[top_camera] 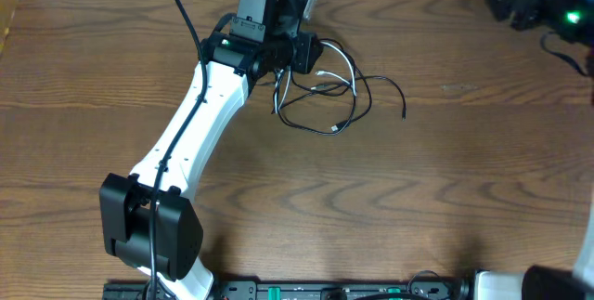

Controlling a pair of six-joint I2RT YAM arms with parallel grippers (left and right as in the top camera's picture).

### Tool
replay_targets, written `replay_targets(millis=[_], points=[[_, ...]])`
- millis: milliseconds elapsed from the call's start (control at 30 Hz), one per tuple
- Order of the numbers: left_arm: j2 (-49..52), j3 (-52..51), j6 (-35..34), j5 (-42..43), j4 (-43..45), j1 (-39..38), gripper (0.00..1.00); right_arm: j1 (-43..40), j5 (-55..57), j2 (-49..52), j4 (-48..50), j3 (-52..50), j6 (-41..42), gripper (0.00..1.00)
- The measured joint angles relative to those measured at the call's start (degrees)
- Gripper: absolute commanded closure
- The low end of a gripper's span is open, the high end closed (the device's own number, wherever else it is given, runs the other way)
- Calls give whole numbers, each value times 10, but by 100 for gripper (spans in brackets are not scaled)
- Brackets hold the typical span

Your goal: Untangle cables

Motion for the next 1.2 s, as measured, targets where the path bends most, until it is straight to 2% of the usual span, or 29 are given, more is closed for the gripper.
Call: replay_targets(millis=[100,200,367,533,800,1067,1133,1167,1200], points=[[0,0,0,-12,-4,0,49,8,0,30,-8,0,-6,36],[0,0,0,-24,-7,0,49,18,0,58,-23,0,-21,44],[0,0,0,-68,-16,0,49,57,0,110,-52,0,-61,53],[0,0,0,-115,-28,2,49,111,0,186,-64,0,-100,55],[0,0,-32,-144,-72,40,49,187,-17,314,-82,0,-150,59],[0,0,-39,-154,-103,60,49,227,-57,361,-106,0,-209,59],[0,0,-40,-154,-103,59,49,233,-62,363,-104,0,-216,65],[0,0,-41,-154,-103,59,49,235,-63,365,-101,0,-219,76],[0,0,-41,-154,-103,59,49,237,-65,367,-96,0,-223,98]])
